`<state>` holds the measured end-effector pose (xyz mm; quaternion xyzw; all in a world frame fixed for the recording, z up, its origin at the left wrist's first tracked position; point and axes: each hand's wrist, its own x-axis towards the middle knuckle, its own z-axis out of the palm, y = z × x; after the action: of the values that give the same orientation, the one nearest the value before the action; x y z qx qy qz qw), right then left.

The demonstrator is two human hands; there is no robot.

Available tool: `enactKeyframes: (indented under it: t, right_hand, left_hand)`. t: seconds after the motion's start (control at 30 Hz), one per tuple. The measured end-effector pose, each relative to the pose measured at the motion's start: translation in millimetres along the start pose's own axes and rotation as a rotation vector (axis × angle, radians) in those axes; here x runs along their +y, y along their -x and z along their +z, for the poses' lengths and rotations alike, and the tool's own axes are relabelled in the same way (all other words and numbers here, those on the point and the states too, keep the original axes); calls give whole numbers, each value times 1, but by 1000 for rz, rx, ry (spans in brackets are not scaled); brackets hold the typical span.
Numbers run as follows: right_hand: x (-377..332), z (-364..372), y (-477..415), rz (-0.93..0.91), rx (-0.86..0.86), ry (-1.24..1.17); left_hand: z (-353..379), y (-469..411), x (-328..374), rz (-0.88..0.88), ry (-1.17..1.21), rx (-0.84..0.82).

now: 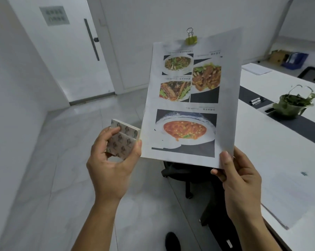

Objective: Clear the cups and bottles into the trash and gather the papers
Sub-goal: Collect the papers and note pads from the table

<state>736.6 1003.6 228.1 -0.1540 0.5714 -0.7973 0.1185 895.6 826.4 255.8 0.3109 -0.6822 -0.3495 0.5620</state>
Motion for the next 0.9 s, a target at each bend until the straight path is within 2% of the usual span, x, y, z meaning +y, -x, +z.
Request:
enactKeyframes:
  t: [0.17,0.4,0.63,0.9]
  right_hand:
    - [52,87,-104,79,-9,-32]
    - [98,234,-219,161,-139,-6]
    - [181,377,-317,161,-183,95]
    - [229,512,-445,126,14,104]
  left_hand:
    - [33,-111,-63,-79,-19,36]
    - [31,-258,-139,-84,-49,130]
    - [40,-391,-280,-210,49,226]
    - [98,-594,-399,-239,48,6]
